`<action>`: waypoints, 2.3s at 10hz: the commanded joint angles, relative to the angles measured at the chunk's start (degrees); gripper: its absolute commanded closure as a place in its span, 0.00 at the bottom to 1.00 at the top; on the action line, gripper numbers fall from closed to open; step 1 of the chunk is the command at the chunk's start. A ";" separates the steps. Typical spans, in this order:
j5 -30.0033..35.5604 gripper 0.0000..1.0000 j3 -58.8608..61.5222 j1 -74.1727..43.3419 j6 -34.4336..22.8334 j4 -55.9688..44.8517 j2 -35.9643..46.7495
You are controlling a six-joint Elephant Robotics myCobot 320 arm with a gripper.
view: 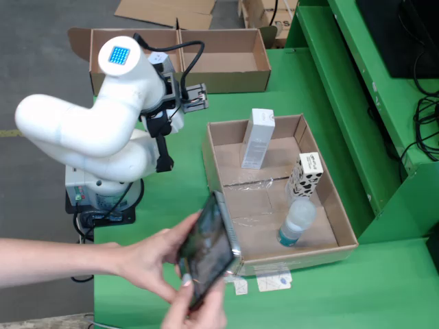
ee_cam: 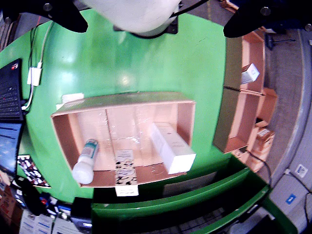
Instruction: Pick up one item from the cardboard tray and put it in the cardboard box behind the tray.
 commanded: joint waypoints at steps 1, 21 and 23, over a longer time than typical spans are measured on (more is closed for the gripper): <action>-20.40 0.00 -34.82 -17.33 -9.55 -2.04 30.17; -25.38 0.00 20.03 -7.21 0.80 -41.01 11.24; -25.38 0.00 20.03 -7.21 0.80 -41.01 11.24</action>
